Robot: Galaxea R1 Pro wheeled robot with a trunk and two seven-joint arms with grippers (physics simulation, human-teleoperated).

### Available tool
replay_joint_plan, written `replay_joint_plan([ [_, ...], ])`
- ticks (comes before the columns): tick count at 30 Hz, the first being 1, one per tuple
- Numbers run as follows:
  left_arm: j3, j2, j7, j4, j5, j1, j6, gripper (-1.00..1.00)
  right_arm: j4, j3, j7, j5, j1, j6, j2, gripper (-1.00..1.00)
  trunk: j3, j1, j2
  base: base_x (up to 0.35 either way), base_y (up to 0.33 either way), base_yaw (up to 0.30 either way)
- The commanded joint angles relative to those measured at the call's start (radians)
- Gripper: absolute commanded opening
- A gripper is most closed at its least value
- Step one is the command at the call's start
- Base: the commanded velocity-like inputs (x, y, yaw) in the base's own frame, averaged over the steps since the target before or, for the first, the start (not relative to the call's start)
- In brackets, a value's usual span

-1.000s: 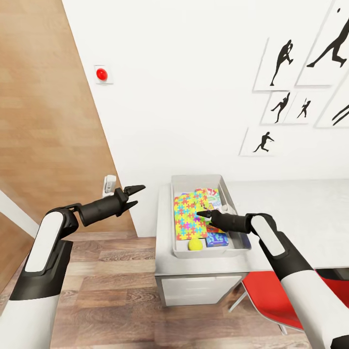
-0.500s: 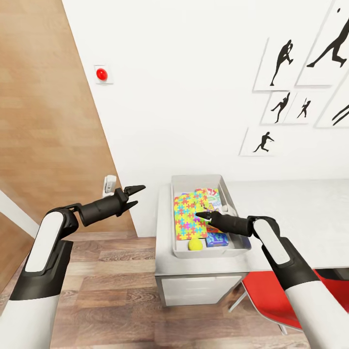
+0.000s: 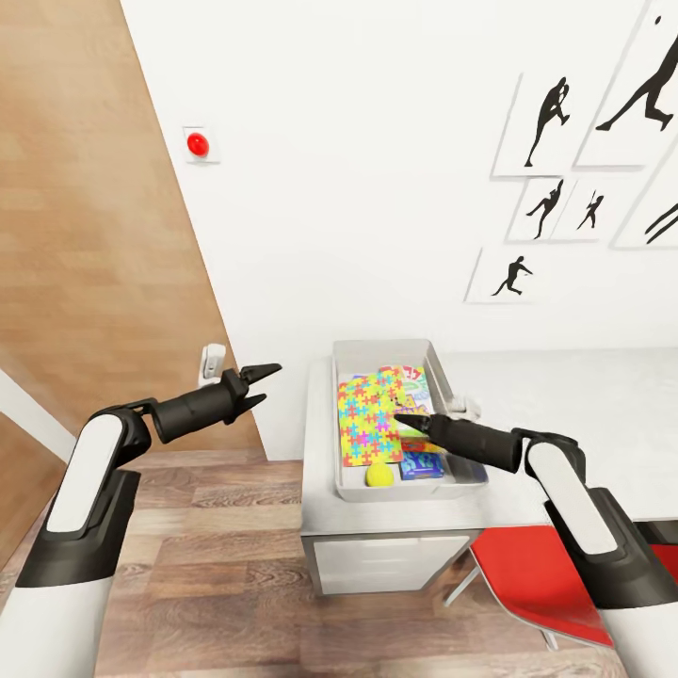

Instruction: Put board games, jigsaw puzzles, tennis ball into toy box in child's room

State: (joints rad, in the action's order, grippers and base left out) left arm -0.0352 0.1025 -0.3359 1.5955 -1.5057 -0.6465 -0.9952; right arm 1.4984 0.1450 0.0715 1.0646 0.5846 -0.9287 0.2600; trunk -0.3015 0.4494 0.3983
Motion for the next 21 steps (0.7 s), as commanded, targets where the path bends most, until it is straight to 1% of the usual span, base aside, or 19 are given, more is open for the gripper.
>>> replay_joint_plan([
  [1, -0.001, 0.001, -0.01, 0.0, -0.01, 0.005, -0.003, 1.0, 0.024, -0.007, 0.008, -0.008, -0.013, -0.002, 0.007, 1.0, -0.002, 0.001, 0.002, 0.0, 0.0, 0.0],
  [4, -0.001, 0.002, -0.01, -0.001, -0.006, 0.012, -0.002, 1.0, 0.042, -0.014, 0.008, -0.008, -0.025, -0.002, 0.012, 1.0, -0.002, 0.001, 0.002, 0.0, 0.0, 0.0],
  [6, -0.001, 0.003, -0.01, -0.001, 0.009, 0.03, -0.002, 1.0, 0.068, -0.032, 0.008, -0.007, -0.043, -0.003, 0.02, 1.0, -0.002, 0.001, 0.002, 0.0, 0.0, 0.0],
  [7, -0.001, 0.003, -0.01, -0.001, 0.009, 0.03, -0.002, 1.0, 0.068, -0.032, 0.008, -0.007, -0.043, -0.003, 0.02, 1.0, -0.002, 0.001, 0.002, 0.0, 0.0, 0.0],
  [8, 0.0, 0.003, -0.01, -0.001, 0.021, 0.039, -0.002, 1.0, 0.077, -0.04, 0.009, -0.007, -0.05, -0.003, 0.023, 1.0, -0.002, 0.001, 0.002, 0.0, 0.0, 0.0],
  [9, 0.0, 0.003, -0.01, -0.001, 0.021, 0.039, -0.002, 1.0, 0.077, -0.04, 0.009, -0.007, -0.05, -0.003, 0.023, 1.0, -0.002, 0.001, 0.002, 0.0, 0.0, 0.0],
  [12, 0.0, 0.004, -0.005, 0.001, 0.063, 0.071, -0.002, 1.0, 0.096, -0.059, 0.018, -0.007, -0.063, -0.004, 0.032, 1.0, -0.002, 0.001, 0.002, 0.0, 0.0, 0.0],
  [13, 0.0, 0.004, -0.005, 0.001, 0.063, 0.071, -0.002, 1.0, 0.096, -0.059, 0.018, -0.007, -0.063, -0.004, 0.032, 1.0, -0.002, 0.001, 0.002, 0.0, 0.0, 0.0],
  [14, -0.001, 0.004, -0.003, 0.002, 0.074, 0.083, -0.002, 1.0, 0.1, -0.065, 0.028, -0.006, -0.066, -0.004, 0.038, 1.0, -0.002, 0.001, 0.002, 0.0, 0.0, 0.0],
  [15, -0.001, 0.004, -0.003, 0.002, 0.074, 0.083, -0.002, 1.0, 0.1, -0.065, 0.028, -0.006, -0.066, -0.004, 0.038, 1.0, -0.002, 0.001, 0.002, 0.0, 0.0, 0.0],
  [17, -0.001, 0.005, -0.002, 0.004, 0.091, 0.105, -0.001, 1.0, 0.106, -0.074, 0.063, -0.006, -0.071, -0.004, 0.055, 1.0, -0.002, 0.001, 0.002, 0.0, 0.0, 0.0],
  [18, -0.001, 0.005, -0.002, 0.004, 0.091, 0.105, -0.001, 1.0, 0.106, -0.074, 0.063, -0.006, -0.071, -0.004, 0.055, 1.0, -0.002, 0.001, 0.002, 0.0, 0.0, 0.0],
  [20, -0.002, 0.005, -0.001, 0.004, 0.102, 0.123, 0.001, 1.0, 0.11, -0.08, 0.116, -0.006, -0.074, -0.004, 0.076, 1.0, -0.002, 0.001, 0.002, 0.0, 0.0, 0.0],
  [21, -0.002, 0.005, -0.001, 0.004, 0.102, 0.123, 0.001, 1.0, 0.11, -0.08, 0.116, -0.006, -0.074, -0.004, 0.076, 1.0, -0.002, 0.001, 0.002, 0.0, 0.0, 0.0],
])
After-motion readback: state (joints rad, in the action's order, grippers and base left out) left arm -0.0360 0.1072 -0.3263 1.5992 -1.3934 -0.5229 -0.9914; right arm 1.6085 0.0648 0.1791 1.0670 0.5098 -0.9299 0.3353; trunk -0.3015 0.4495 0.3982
